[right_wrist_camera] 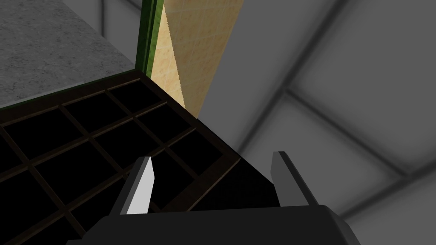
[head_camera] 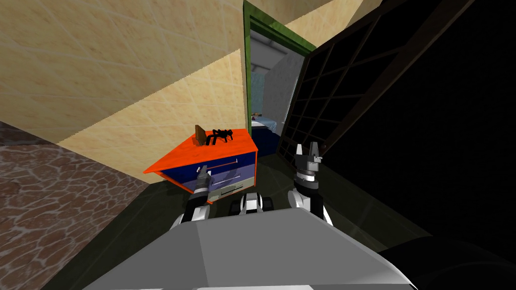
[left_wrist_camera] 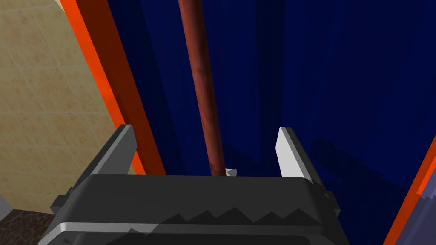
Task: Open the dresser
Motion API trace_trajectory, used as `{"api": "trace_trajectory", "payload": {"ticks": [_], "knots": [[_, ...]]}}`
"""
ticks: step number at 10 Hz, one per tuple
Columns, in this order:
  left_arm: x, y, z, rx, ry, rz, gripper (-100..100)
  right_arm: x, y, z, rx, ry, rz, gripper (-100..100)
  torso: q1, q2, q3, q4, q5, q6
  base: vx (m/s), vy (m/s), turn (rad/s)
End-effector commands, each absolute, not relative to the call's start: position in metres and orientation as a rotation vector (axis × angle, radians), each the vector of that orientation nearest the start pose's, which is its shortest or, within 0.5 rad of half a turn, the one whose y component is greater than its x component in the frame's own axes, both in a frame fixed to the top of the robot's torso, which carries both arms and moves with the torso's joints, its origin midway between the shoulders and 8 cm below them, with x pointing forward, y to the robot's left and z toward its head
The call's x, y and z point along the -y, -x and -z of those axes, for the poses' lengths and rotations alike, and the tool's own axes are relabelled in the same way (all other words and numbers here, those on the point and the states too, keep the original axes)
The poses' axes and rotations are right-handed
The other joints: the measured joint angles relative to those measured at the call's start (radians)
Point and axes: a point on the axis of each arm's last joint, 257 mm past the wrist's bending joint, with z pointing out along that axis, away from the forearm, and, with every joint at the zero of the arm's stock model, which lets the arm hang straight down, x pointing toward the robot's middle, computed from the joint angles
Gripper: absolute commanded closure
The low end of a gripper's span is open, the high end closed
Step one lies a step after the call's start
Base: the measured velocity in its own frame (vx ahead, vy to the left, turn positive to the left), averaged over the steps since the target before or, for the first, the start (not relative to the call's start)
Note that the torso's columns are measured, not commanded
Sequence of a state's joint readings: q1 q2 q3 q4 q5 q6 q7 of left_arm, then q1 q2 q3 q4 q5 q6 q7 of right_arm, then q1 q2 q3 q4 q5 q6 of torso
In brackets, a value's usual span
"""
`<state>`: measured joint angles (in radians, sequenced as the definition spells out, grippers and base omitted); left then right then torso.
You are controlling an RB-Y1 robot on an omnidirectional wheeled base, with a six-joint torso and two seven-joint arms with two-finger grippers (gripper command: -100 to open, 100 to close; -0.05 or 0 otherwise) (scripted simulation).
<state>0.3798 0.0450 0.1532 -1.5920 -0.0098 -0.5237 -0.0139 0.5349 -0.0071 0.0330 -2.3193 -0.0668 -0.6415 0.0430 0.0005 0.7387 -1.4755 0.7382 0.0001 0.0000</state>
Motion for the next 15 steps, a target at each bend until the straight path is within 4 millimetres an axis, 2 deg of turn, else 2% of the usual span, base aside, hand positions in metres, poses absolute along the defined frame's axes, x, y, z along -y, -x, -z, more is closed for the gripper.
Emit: {"api": "trace_trajectory", "payload": {"ticks": [1, 4, 5, 6, 8, 11, 12, 15], "knots": [[-0.354, -0.398, 0.249, -0.938, 1.108, 1.014, -100, 0.276, -0.308, -0.055, -0.478, -0.566, -1.352, 0, -0.001, 0.000, 0.000, 0.000, 0.000, 0.000, 0.002, -0.009, 0.002], [-0.359, -0.400, 0.238, -0.943, 1.101, 1.007, -100, 0.276, -0.308, -0.055, -0.479, -0.566, -1.352, 0, 0.000, -0.004, -0.002, -0.001, 0.000, 0.000, 0.049, 0.008, -0.016], [-0.358, -0.398, 0.240, -0.942, 1.099, 1.009, -100, 0.276, -0.308, -0.055, -0.479, -0.566, -1.352, 0, 0.001, -0.004, -0.003, -0.001, 0.000, 0.000, 0.038, 0.009, -0.002], [-0.356, -0.398, 0.246, -0.945, 1.100, 1.010, 100, 0.276, -0.308, -0.055, -0.478, -0.566, -1.352, 0, 0.000, 0.000, -0.001, 0.000, 0.000, 0.000, -0.033, -0.004, 0.030], [-0.357, -0.395, 0.240, -0.943, 1.100, 1.012, 100, 0.276, -0.308, -0.055, -0.478, -0.566, -1.352, 0, -0.002, 0.003, 0.002, 0.002, -0.002, 0.000, -0.057, -0.017, 0.001], [-0.357, -0.390, 0.233, -0.940, 1.094, 1.016, 100, 0.276, -0.308, -0.055, -0.478, -0.566, -1.353, 0, -0.005, 0.008, 0.004, 0.004, -0.003, -0.001, -0.183, -0.060, 0.004], [-0.356, -0.389, 0.241, -0.949, 1.109, 1.009, 100, 0.276, -0.308, -0.055, -0.478, -0.566, -1.353, 0, -0.006, 0.005, 0.002, 0.005, -0.004, 0.000, -0.081, -0.036, 0.005], [-0.354, -0.381, 0.237, -0.949, 1.102, 1.013, 100, 0.276, -0.308, -0.055, -0.478, -0.566, -1.353, 0, -0.005, 0.004, 0.002, 0.003, -0.003, 0.000, -0.173, -0.051, 0.011]]}}
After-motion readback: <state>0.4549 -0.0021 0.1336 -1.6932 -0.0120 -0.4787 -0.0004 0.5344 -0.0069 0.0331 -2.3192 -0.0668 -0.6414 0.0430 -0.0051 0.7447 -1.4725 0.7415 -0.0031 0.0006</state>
